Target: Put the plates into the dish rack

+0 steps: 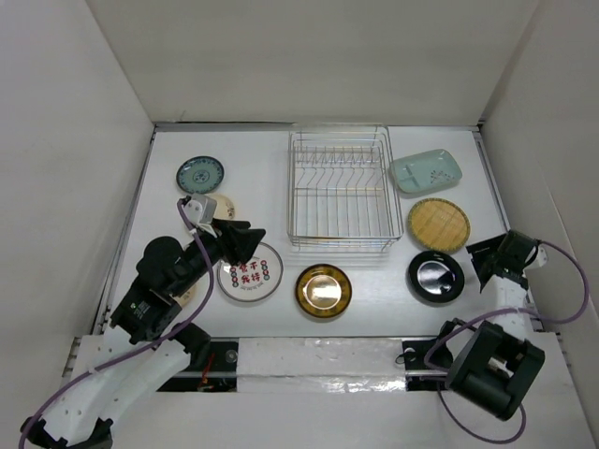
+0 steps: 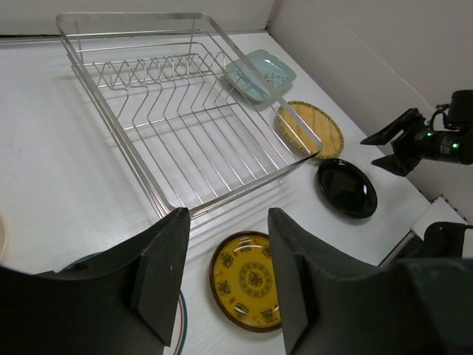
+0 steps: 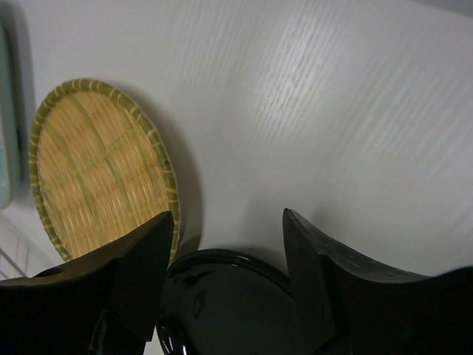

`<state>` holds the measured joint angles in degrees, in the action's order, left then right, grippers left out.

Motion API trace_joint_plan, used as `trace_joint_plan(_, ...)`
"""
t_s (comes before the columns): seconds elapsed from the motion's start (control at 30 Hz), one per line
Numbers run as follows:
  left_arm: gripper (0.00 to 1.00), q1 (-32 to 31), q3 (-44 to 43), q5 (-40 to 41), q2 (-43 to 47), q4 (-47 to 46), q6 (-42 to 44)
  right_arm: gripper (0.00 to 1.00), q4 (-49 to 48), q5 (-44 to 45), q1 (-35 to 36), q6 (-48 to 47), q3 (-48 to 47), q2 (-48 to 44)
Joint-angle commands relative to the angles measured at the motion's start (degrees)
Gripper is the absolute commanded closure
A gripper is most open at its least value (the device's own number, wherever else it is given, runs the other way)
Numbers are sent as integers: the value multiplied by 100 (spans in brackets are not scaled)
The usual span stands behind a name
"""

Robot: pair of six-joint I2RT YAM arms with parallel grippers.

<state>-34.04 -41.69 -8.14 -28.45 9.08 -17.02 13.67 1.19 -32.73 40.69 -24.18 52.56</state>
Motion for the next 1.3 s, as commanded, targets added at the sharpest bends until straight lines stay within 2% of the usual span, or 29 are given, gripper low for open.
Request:
trace_joint_plan(0.0, 55, -137, -32, 208, 6, -99, 49, 33, -944, -1207, -49, -236, 98, 517)
trace_joint_plan(0.13, 54, -191, -23, 260, 32, -100, 58, 36, -1305, -1666, -49, -430, 107, 1361)
trace_joint_plan(0.43, 53, -191, -14, 331, -20, -91, 67, 45, -2236, -2096, -49, -140, 168, 2074)
trace_joint_plan(0.73, 53, -191, -32, 287, -109, -117, 84, 70, -3229, -2184, -102, 475, 405, 2558)
trace_joint_plan(0.8, 53, -191, -23, 234, -126, -143, 93, 82, -3388, -2176, -155, 607, 484, 2514)
trace_joint_plan(0.87, 53, -191, -23, 225, -126, -161, 102, 94, -3240, -2001, -155, 642, 502, 2225)
trace_joint_plan(0.93, 53, -191, -14, 234, -144, -170, 102, 99, -2829, -1694, -216, 634, 503, 1857)
trace_joint_plan(0.97, 53, -191, -14, 243, -152, -170, 102, 100, -2661, -1562, -268, 573, 494, 1350)
trace_joint_plan(1.13, 53, -191, -14, 225, -214, -170, 111, 100, -1055, -465, -269, 204, 82, -559)
trace_joint_plan(1.2, 53, -191, -14, 217, -231, -179, 111, 100, -788, -278, -269, 10, -305, -1340)
trace_joint_plan(1.27, 53, -191, -14, 208, -249, -179, 111, 100, -516, -172, -173, -156, -917, -1598)
